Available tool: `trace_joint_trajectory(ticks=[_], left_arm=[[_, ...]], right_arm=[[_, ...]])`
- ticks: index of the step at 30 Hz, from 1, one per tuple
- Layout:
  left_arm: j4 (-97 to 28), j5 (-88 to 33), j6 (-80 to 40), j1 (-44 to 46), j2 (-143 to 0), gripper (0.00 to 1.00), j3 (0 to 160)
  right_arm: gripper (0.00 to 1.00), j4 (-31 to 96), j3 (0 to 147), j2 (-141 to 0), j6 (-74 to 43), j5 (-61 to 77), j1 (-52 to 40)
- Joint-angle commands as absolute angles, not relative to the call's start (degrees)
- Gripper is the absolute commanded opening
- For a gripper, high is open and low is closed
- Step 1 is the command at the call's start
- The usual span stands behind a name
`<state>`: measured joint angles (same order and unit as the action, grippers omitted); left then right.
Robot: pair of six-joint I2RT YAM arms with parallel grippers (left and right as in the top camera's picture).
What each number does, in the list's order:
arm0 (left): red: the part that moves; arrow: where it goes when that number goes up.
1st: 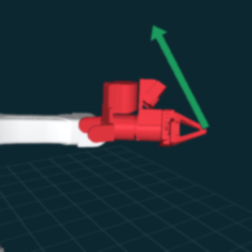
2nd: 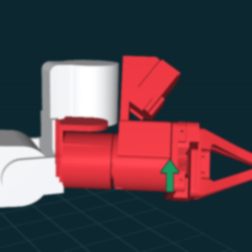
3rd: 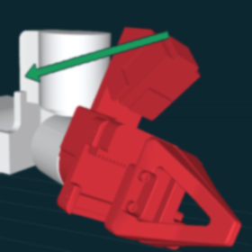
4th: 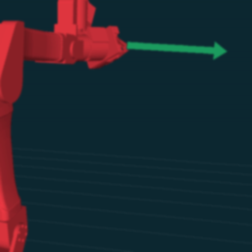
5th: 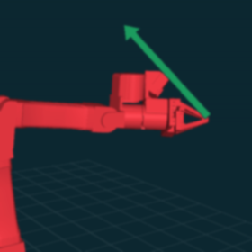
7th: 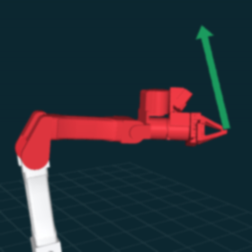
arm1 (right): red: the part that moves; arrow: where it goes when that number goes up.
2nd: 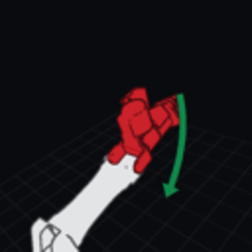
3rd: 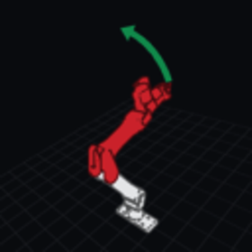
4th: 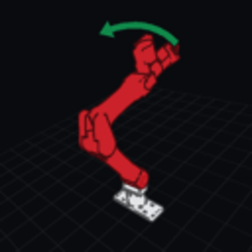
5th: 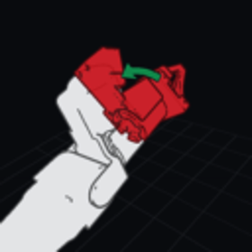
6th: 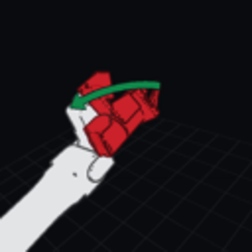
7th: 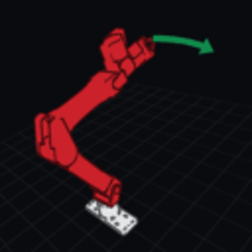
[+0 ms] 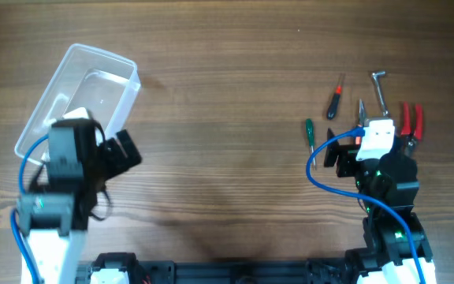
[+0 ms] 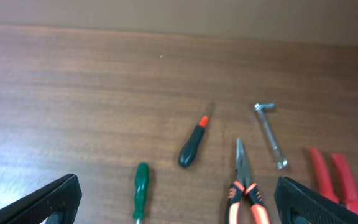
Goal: Pack container
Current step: 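Grasp the clear container with the left gripper and drag it to center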
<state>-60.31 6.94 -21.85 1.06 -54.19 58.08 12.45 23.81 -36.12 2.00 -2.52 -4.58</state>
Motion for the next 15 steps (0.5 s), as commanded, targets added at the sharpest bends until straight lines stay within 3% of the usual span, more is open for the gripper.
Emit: trace_joint_trajectory(ticks=[1,4,7,15], left_arm=[[-74.02,1.56,-28.8,-7.27,-65.45,1.0,70.81],[-78.32,-0.8,-28.8,-12.86,-69.82,1.0,73.19],[-76.6,-1.5,-32.25,-19.44,-70.52,1.0,73.19],[-71.81,0.71,-32.25,-25.45,-70.83,1.0,73.19]], right_arm=[[1.0,15.14,25.23,-36.05,2.96,2.39,-4.56],[1.0,15.0,25.41,-36.01,2.35,11.18,-4.54],[1.0,14.83,25.47,-36.07,-12.23,-3.49,-4.43],[1.0,20.21,33.39,-44.6,-8.69,-6.79,-2.17]])
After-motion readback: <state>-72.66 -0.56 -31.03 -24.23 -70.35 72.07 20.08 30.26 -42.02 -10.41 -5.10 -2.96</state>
